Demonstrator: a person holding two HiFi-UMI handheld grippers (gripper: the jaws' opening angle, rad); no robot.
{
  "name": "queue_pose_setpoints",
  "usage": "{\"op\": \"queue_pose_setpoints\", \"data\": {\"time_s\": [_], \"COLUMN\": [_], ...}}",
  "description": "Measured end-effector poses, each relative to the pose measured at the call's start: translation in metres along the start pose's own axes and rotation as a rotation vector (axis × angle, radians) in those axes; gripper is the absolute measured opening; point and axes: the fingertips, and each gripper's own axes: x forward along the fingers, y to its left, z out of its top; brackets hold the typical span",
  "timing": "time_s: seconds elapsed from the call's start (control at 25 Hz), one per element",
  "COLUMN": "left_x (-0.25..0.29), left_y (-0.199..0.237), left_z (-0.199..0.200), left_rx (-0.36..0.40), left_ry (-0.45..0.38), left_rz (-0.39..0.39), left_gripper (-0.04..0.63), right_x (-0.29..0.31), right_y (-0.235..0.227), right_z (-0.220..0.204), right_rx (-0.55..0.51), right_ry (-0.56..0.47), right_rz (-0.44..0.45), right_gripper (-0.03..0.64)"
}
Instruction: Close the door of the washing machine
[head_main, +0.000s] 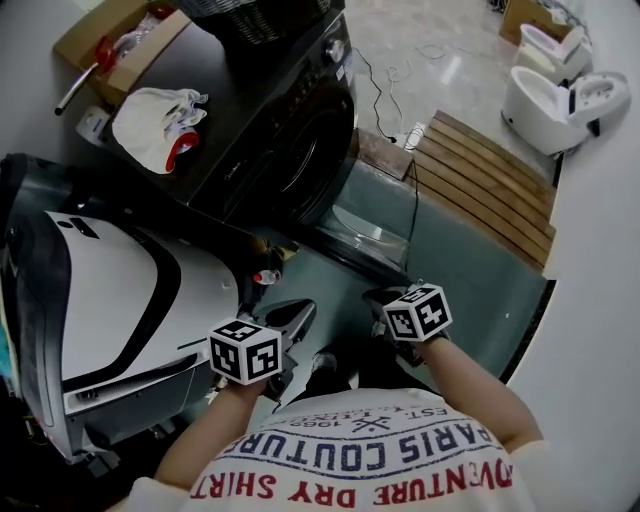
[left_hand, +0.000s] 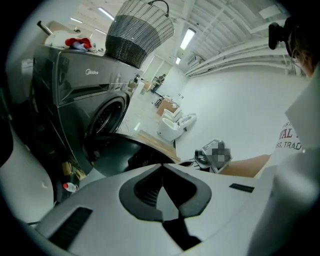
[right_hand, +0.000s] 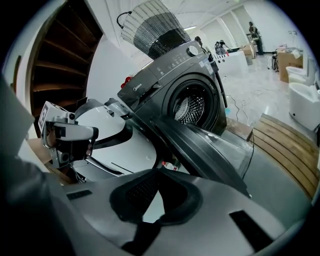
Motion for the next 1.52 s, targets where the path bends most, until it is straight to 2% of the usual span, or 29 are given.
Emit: {"op": "queue_pose_setpoints", "data": {"time_s": [0.32,0.48,1.0,1.28,1.52], "left_x": [0.021,0.025,0.067,0.093,0.110], "left_y": [-0.007,-0.004,0.010,0.032,0.040], "left_z": [0.031,0.043,0.080,0.111,0.135], "left_rx": [-0.041,-0.056,-0.095,-0.145,-0.154], "left_ry": [-0.077,-0.108,-0.131,-0.116,-0.097], "left_rz": [0.074,0.097,0.079,0.092,0.095], "left_gripper": [0.029,0.029,0.029,0.029,0.029], "right_x": [-0.015,-0.019,-0.015,-0.009,0.000], "right_y": [-0.043,-0.066,-0.111,-0.131,-0.146], "right_z": [0.029,0.047,0.110,0.139,0.170], "right_rx": [-0.100,-0.103,-0.147,-0.129,-0.139], "right_ry": [0.004,-0.006,-0.014,0.025,0.046], "right_rz": [-0.021,-0.041,-0.080,-0.047,-0.023], "right_gripper": [0.021,0.021,0.021,0.021,0.021]}}
